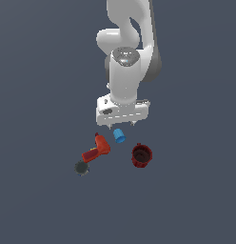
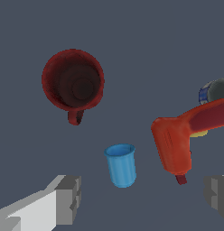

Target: Pick up a designated object from a clutter of objects.

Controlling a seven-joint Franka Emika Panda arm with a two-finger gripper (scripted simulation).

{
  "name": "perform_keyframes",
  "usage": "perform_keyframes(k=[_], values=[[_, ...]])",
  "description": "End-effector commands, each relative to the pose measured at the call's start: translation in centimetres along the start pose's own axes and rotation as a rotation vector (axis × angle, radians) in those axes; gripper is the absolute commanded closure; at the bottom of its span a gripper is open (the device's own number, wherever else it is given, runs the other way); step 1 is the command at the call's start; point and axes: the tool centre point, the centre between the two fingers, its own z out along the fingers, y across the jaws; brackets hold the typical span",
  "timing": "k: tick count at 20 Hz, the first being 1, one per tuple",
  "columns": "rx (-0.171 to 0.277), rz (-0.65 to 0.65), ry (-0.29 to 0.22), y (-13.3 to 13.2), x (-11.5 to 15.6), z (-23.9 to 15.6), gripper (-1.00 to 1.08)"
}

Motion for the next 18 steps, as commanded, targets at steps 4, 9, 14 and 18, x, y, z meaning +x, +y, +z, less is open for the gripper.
perform_keyframes(k=[4, 9, 14, 18], values=[[0.006, -0.052, 0.002, 0.1, -1.8, 4.8, -0.92], [0.010, -0.086, 0.003, 0.0, -3.4, 7.7, -0.92], [0.012, -0.108, 0.003, 0.0, -4.5, 9.4, -0.92], [0.013, -0.116, 0.004, -0.1, -4.9, 10.1, -0.92]])
